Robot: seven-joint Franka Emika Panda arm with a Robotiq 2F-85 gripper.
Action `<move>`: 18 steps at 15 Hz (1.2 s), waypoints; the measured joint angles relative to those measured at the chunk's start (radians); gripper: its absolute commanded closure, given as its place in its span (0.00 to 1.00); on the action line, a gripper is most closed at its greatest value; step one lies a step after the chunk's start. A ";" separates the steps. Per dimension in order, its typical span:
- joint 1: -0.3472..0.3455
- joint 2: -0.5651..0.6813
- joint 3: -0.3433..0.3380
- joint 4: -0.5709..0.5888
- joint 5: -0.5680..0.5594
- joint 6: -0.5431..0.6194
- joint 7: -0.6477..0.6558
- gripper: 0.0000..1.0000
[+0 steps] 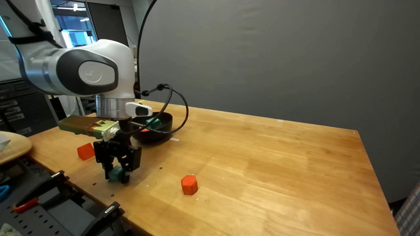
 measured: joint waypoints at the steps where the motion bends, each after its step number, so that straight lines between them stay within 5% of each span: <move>1: 0.016 -0.009 -0.010 0.001 -0.048 -0.001 0.051 0.83; 11: 0.067 -0.292 0.013 0.022 -0.412 0.008 0.345 0.83; 17: 0.064 -0.321 0.028 0.024 -0.434 0.219 0.419 0.82; 18: 0.064 -0.303 0.026 0.030 -0.428 0.252 0.428 0.52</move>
